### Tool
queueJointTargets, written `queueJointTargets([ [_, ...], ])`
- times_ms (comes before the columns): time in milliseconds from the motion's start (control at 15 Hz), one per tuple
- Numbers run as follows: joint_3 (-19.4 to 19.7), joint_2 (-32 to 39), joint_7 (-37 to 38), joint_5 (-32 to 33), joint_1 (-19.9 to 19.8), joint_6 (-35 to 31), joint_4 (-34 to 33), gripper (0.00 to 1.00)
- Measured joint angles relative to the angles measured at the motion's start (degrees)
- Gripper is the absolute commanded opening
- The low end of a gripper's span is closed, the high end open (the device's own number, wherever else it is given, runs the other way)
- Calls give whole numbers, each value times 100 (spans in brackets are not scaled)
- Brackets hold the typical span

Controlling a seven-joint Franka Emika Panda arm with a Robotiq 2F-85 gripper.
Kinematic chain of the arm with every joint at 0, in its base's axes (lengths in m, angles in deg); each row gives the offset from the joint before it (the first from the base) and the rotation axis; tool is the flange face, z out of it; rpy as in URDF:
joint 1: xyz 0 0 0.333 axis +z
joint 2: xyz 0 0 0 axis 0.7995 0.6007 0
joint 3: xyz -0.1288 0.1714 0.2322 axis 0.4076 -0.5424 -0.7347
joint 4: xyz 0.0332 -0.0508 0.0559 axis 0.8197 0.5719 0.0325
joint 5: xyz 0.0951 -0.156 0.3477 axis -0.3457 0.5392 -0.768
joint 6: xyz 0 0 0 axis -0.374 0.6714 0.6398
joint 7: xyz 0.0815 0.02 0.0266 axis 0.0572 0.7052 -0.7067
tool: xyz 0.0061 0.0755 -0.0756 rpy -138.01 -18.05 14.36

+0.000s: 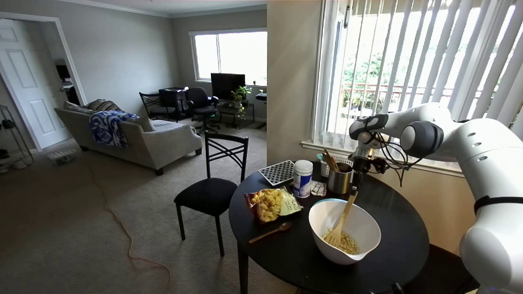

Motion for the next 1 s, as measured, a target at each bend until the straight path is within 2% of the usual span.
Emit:
queueJointTargets([
  [467, 12, -1040, -177, 559, 167, -7, 447, 7],
  [800, 7, -1906, -789, 631, 396, -7, 1023, 7],
  [1000, 29, -2362, -1083, 632, 580, -429, 1543, 7],
])
